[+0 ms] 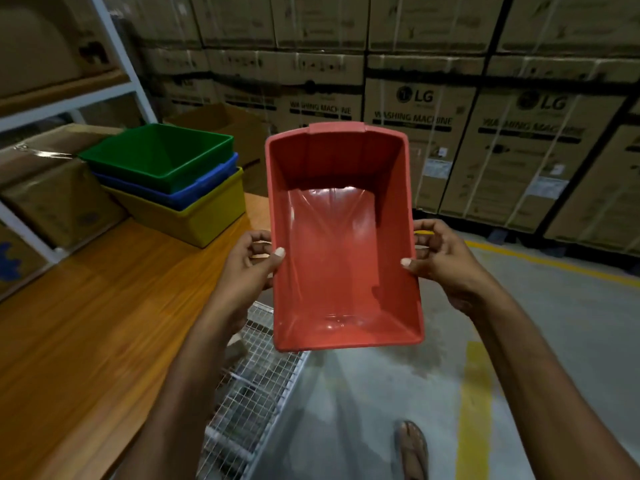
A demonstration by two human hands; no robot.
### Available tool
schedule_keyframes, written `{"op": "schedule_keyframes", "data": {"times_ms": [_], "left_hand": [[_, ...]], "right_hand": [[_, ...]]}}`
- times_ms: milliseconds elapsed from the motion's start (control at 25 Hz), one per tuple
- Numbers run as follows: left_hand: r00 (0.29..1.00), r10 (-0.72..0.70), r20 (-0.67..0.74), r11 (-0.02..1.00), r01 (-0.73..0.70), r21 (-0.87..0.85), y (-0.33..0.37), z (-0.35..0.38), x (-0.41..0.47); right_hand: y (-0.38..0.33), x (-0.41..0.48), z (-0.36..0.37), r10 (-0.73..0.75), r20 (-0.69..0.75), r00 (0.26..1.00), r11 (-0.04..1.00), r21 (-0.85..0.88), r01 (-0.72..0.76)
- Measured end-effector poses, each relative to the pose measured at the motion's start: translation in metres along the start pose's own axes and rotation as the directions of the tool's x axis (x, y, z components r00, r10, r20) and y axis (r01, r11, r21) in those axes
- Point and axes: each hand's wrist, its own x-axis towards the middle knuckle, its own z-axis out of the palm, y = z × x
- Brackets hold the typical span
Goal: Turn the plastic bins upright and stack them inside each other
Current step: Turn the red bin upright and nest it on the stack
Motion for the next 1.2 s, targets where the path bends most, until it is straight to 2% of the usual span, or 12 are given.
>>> {"op": "schedule_keyframes", "data": {"times_ms": [120,240,360,520,680,880,960,1080,1200], "left_hand": [[0.999,-0.033,-0.010,0.999,0.033,0.025,0.007,0.017,0.053],[0.997,-0.074,-0.032,0.995,0.076,0.065,0.022,0.041,0.102],[0.984,-0.067,-0.164,0.988,0.089,0.127,0.045,0.070,0.144],[0.938,-0.088,-0.335,0.983,0.135,0.121,0.076,0.081,0.176],[0.907,-0.153,-0.392,0.980,0.190,0.055,0.111,0.054,0.198],[0.877,-0.242,-0.414,0.968,0.248,-0.040,0.155,-0.014,0.226],[0.874,-0.263,-0.408,0.962,0.269,-0.044,0.168,-0.044,0.239],[0.868,-0.263,-0.421,0.956,0.292,0.004,0.186,-0.086,0.259],[0.820,-0.271,-0.504,0.935,0.350,0.067,0.200,-0.127,0.277]], "right_hand": [[-0.013,0.075,-0.032,0.079,0.181,0.980,0.994,0.065,-0.092],[-0.035,0.151,-0.052,0.098,0.255,0.962,0.993,-0.092,-0.077],[-0.059,0.220,-0.059,0.058,0.286,0.956,0.973,-0.231,0.010],[-0.096,0.295,-0.045,0.035,0.386,0.922,0.981,-0.188,0.041],[-0.135,0.351,-0.001,0.121,0.585,0.802,0.986,-0.166,-0.028],[-0.191,0.400,0.080,0.236,0.753,0.614,0.963,-0.267,-0.042],[-0.210,0.416,0.113,0.250,0.764,0.595,0.954,-0.301,-0.015],[-0.236,0.437,0.164,0.229,0.768,0.598,0.928,-0.357,0.103],[-0.258,0.452,0.220,0.196,0.783,0.591,0.902,-0.381,0.205]]}}
